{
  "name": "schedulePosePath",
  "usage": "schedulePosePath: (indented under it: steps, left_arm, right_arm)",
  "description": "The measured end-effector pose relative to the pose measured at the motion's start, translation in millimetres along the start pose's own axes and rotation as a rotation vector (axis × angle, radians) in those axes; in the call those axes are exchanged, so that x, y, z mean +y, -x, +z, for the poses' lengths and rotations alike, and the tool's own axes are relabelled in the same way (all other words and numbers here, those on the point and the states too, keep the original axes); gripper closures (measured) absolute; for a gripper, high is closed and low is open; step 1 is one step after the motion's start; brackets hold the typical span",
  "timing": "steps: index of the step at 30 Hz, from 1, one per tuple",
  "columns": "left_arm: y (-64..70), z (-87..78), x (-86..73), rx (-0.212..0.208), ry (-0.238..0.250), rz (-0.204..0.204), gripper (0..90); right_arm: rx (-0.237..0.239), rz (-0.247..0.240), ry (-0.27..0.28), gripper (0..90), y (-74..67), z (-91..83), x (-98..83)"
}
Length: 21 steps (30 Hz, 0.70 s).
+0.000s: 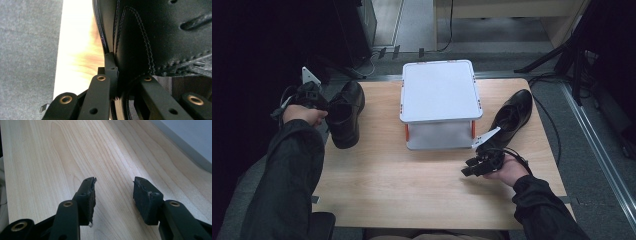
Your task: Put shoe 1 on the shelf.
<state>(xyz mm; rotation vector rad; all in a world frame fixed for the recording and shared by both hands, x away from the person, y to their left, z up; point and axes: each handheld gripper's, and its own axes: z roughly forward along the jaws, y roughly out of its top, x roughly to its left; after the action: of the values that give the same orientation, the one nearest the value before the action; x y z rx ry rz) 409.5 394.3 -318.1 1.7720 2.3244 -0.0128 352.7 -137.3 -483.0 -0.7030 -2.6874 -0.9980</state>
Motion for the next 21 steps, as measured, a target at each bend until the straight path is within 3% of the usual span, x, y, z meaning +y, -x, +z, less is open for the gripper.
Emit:
schedulePosePath:
  steps: [3,6,11,21]
  left_arm:
    - [16.3,-11.8,4.0,-0.015,0.003,0.033,86.2]
    - [33.5,-24.3,7.9,-0.004,0.008,0.065,86.2]
    - [61.8,-42.8,12.5,-0.008,0.029,0.076,86.2]
    - [123.9,-74.3,19.6,-0.028,0.041,0.142,86.1]
  right_arm:
    - [-0.001,-0.001,0.004,53.0,0.5,-0.1,0.3]
    - [0.002,-0.006,0.004,53.0,0.0,0.0,1.4]
    - [0.006,-0.01,0.004,53.0,0.2,0.9,2.6]
    - [0.011,-0.017,-0.005,53.0,-0.8,1.9,4.0]
